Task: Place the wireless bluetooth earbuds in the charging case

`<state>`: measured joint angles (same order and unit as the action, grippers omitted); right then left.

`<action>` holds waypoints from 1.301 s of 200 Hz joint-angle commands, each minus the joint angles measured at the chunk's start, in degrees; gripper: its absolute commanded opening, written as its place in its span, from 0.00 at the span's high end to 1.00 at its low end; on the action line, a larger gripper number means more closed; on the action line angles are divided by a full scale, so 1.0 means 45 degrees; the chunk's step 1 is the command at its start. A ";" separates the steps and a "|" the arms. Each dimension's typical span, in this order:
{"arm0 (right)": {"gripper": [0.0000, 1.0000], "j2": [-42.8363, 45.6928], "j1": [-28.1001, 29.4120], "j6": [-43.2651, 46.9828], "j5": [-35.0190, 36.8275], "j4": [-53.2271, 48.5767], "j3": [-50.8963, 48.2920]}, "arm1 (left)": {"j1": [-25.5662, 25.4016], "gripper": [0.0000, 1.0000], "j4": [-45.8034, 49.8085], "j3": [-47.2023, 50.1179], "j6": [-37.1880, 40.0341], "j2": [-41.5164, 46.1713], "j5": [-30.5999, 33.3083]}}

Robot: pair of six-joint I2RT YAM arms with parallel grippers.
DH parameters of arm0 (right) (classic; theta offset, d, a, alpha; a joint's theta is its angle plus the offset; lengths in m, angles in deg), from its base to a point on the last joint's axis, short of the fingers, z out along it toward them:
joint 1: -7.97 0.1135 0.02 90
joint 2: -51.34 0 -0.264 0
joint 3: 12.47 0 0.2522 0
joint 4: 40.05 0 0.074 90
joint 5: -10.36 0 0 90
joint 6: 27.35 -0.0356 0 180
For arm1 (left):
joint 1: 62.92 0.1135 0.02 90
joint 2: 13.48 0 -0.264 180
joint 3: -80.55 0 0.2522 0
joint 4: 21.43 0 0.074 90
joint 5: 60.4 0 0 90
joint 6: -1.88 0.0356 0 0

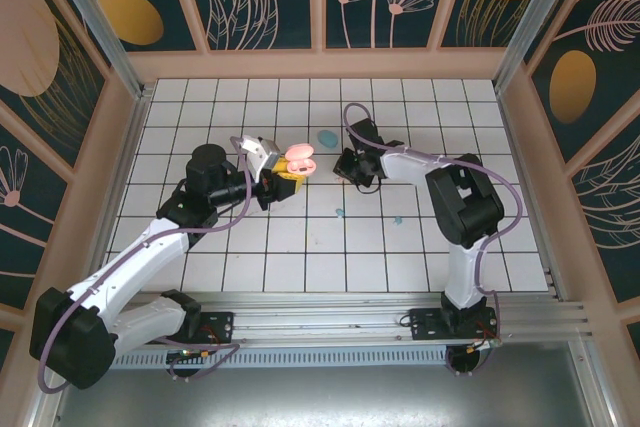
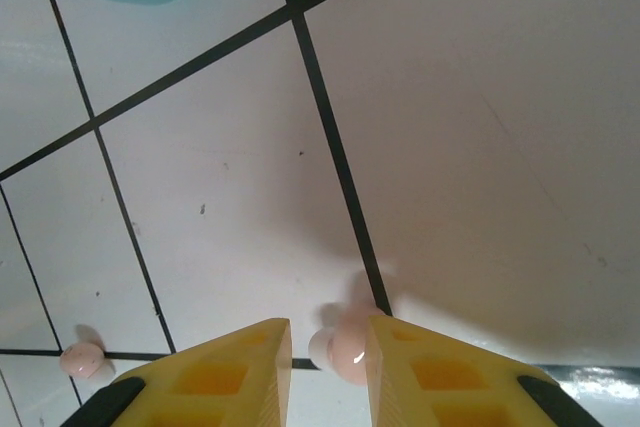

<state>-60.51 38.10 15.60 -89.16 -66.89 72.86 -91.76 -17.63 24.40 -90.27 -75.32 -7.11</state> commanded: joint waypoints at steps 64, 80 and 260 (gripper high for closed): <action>0.73 -0.0833 0.0199 0.0234 0.0523 -0.1077 0.0863 | -0.0057 0.84 0.0185 0.0103 0.0378 0.0517 0.0222; 0.73 -0.0886 0.0199 0.0248 0.0533 -0.0952 0.0807 | -0.0056 0.84 0.0202 0.0103 0.0409 0.0539 0.0244; 0.92 -0.0994 0.0199 0.1611 0.1109 -0.2216 0.1882 | -0.0056 0.84 0.0312 0.0175 0.0423 0.0718 0.0461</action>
<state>-64.77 38.63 20.67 -85.45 -74.02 79.09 -91.76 -16.19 25.08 -89.59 -72.24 -5.63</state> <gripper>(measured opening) 0.084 0.327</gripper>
